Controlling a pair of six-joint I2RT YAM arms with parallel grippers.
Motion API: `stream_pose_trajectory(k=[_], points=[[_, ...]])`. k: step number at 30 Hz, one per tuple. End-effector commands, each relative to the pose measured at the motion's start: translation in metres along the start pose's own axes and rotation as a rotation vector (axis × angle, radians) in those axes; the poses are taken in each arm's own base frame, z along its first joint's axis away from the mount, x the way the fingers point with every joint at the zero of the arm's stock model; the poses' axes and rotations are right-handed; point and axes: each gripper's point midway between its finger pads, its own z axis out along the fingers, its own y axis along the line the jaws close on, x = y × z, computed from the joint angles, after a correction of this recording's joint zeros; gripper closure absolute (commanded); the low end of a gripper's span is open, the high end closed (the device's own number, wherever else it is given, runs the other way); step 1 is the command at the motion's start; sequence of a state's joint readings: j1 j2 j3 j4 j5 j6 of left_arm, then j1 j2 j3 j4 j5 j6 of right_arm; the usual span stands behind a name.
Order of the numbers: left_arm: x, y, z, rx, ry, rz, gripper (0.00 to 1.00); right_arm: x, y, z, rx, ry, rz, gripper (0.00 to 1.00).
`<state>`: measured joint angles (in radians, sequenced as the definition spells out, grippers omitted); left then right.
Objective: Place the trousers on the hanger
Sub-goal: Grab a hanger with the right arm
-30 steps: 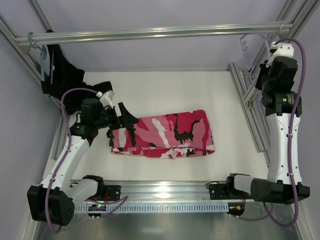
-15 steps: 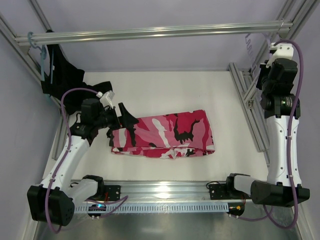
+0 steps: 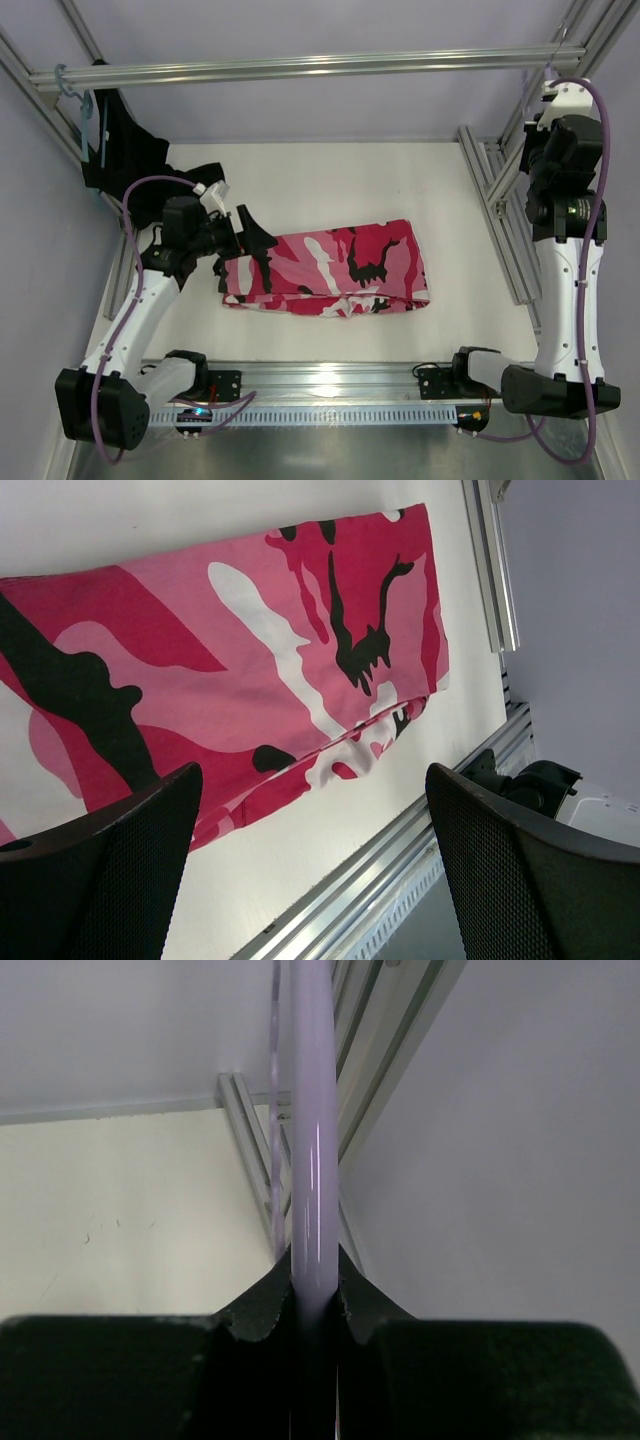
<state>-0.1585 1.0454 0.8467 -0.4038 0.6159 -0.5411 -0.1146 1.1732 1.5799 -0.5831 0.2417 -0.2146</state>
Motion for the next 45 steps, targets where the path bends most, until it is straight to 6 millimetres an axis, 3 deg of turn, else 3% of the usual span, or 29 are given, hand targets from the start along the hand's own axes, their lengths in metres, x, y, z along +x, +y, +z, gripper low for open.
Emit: stream_pose_trajectory(k=[1, 4, 11, 15, 20, 24, 28, 32, 36, 37, 38, 40, 41, 43, 45], points=[[-0.02, -0.015, -0.004, 0.052, -0.049, 0.037, 0.08, -0.118, -0.019, -0.058, -0.012, -0.432, 0.097, 0.96], [-0.025, -0.011, -0.003, 0.032, -0.061, 0.028, 0.08, -0.111, -0.008, -0.067, -0.083, -0.414, 0.106, 0.96], [-0.03, -0.006, -0.001, 0.005, -0.072, 0.013, 0.08, -0.097, -0.008, -0.072, -0.077, -0.391, 0.109, 0.97], [-0.032, -0.004, 0.001, 0.004, -0.073, 0.008, 0.08, -0.074, 0.004, -0.074, -0.129, -0.323, 0.148, 0.96], [-0.044, 0.022, 0.0, -0.157, -0.101, -0.01, 0.01, -0.046, 0.008, -0.083, -0.134, -0.29, 0.164, 0.96], [-0.046, 0.022, 0.005, -0.142, -0.09, -0.038, 0.0, -0.049, 0.0, -0.089, -0.097, -0.336, 0.152, 0.96], [-0.046, 0.018, 0.01, -0.105, -0.081, -0.055, 0.0, -0.044, 0.012, -0.088, -0.154, -0.31, 0.179, 0.96], [-0.052, 0.016, 0.002, -0.138, -0.096, -0.016, 0.03, -0.017, 0.028, -0.097, -0.227, -0.236, 0.233, 0.96], [-0.064, 0.018, -0.016, -0.268, -0.171, 0.06, 0.06, 0.041, 0.05, -0.098, -0.29, -0.105, 0.251, 0.96], [-0.06, 0.007, -0.014, -0.253, -0.166, 0.084, 0.07, 0.046, 0.054, -0.107, -0.315, -0.116, 0.275, 0.96], [-0.057, 0.002, -0.012, -0.247, -0.159, 0.093, 0.07, 0.07, 0.066, -0.101, -0.343, -0.065, 0.283, 0.96], [-0.054, -0.006, -0.008, -0.269, -0.167, 0.109, 0.08, 0.083, 0.078, -0.102, -0.38, -0.054, 0.319, 0.96], [-0.045, -0.018, -0.002, -0.254, -0.147, 0.119, 0.09, 0.099, 0.086, -0.102, -0.401, -0.027, 0.325, 0.96], [-0.04, -0.029, 0.003, -0.26, -0.16, 0.136, 0.09, 0.109, 0.094, -0.1, -0.41, -0.01, 0.34, 0.96], [-0.033, -0.052, 0.009, -0.204, -0.168, 0.136, 0.11, 0.119, 0.111, -0.102, -0.448, 0.008, 0.366, 0.96]])
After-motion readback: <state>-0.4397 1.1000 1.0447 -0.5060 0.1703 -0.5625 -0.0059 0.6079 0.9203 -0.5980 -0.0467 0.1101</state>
